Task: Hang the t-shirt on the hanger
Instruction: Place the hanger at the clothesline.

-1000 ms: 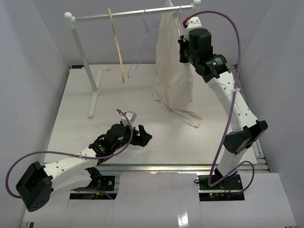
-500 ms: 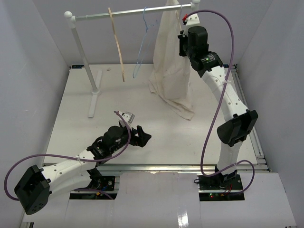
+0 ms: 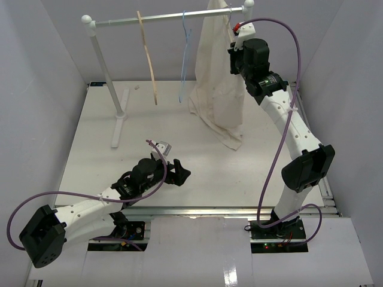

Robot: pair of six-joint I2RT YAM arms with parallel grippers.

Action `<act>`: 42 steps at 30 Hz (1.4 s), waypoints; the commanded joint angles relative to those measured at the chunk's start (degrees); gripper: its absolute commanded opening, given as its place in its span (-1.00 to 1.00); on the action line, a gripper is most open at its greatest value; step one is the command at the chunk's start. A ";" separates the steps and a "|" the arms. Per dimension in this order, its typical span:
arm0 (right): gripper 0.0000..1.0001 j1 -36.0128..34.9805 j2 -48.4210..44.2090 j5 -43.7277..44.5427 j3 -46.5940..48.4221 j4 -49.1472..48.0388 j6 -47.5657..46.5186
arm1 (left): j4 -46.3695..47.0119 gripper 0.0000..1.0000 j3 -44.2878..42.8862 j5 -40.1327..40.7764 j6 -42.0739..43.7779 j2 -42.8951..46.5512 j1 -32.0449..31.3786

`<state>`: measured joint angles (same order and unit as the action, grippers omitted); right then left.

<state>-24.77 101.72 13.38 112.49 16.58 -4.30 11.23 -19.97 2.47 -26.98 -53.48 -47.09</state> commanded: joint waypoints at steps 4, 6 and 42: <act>-0.85 0.94 -1.90 -7.01 1.94 -6.62 -3.92 | 1.32 0.96 -0.51 -1.00 0.53 -0.28 -0.11; -0.85 1.47 -0.92 -6.92 2.99 -5.74 -3.60 | 1.25 0.96 -0.51 -1.17 0.53 -0.13 -0.11; 0.82 1.98 -22.65 1.97 -4.98 10.74 13.54 | -1.11 0.96 -0.35 5.30 2.82 -0.12 -0.18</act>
<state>-22.50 87.74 15.34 111.95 24.27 2.95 10.54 -19.97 4.70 -25.64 -54.17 -47.09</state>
